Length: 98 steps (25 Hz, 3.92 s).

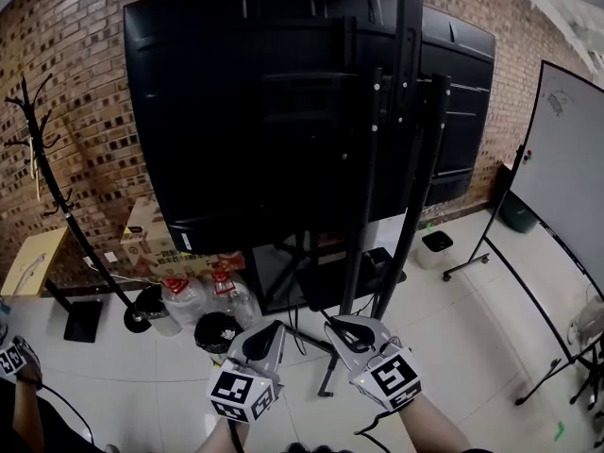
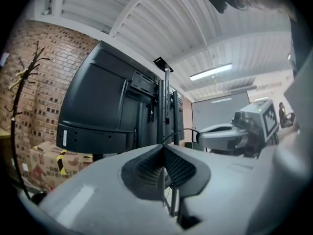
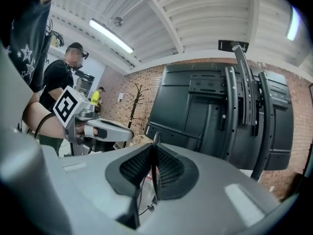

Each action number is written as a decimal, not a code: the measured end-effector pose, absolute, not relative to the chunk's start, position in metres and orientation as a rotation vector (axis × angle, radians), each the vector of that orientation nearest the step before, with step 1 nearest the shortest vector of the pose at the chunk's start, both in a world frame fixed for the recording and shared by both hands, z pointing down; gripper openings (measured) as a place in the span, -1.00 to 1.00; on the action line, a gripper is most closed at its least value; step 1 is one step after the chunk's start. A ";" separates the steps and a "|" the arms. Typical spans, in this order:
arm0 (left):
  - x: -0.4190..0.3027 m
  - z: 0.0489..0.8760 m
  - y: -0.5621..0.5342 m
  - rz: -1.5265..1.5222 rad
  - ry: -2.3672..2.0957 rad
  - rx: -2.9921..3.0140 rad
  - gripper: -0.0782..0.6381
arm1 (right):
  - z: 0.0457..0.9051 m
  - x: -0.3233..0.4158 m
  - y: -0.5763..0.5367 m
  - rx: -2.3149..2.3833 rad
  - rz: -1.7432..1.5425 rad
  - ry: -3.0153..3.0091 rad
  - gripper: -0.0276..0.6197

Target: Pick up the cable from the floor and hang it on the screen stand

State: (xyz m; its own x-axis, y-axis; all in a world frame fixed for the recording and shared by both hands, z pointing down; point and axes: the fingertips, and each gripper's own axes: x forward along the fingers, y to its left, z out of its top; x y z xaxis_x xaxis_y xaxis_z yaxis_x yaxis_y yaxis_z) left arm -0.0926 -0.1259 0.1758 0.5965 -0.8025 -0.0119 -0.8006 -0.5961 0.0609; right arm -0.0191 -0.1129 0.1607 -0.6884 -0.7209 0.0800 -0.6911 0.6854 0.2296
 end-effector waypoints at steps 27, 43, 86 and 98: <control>-0.072 0.053 -0.196 -0.209 -1.187 2.930 -0.77 | 0.011 0.007 -0.190 1.412 -0.498 -2.658 -0.82; -0.001 0.010 -0.280 -0.179 -1.266 2.958 -0.77 | -0.042 0.062 -0.295 1.460 -0.594 -2.730 -0.82; 0.057 -0.068 -0.365 -0.182 -1.309 3.022 -0.77 | -0.189 0.159 -0.416 1.741 -0.526 -2.764 -0.83; 0.043 -0.052 -0.356 -0.197 -1.383 2.958 -0.77 | -0.139 0.159 -0.418 1.732 -0.422 -2.798 -0.84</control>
